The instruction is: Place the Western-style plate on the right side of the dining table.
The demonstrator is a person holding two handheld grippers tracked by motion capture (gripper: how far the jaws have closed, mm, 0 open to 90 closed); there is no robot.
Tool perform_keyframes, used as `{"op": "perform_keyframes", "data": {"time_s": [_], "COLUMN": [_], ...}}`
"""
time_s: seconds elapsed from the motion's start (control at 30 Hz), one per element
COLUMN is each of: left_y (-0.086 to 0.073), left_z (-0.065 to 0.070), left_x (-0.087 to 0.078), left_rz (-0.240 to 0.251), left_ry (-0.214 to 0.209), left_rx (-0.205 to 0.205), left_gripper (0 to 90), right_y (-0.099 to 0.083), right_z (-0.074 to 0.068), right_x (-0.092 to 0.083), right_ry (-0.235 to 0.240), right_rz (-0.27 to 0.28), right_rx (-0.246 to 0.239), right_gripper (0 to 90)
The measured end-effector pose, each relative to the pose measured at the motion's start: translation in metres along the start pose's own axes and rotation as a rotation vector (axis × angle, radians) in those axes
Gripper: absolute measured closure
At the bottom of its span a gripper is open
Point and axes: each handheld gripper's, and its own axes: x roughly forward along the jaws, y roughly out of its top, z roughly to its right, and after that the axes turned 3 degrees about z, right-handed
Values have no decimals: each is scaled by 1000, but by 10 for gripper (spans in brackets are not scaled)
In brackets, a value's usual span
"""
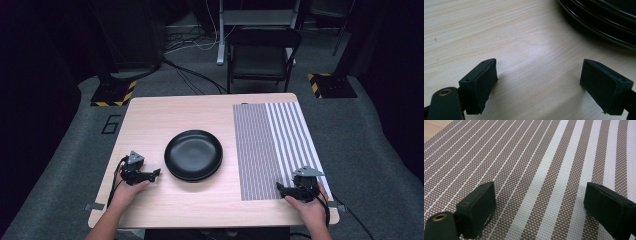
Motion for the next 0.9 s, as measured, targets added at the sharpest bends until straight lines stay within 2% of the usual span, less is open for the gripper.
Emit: {"op": "perform_keyframes", "data": {"time_s": [0.73, 0.87, 0.9], "left_y": [0, 0, -1], "left_z": [-1, -1, -2], "left_x": [0, -1, -2], "left_rz": [6, 1, 17], "left_ry": [12, 18, 19], "left_rx": [-12, -14, -20], "left_gripper": [148, 170, 203], "right_y": [0, 0, 0], "right_z": [1, 1, 1], "right_x": [-1, 0, 0], "right_ry": [-1, -1, -1], "right_rz": [7, 6, 9], "right_rx": [1, 4, 2], "right_gripper": [121, 121, 126]}}
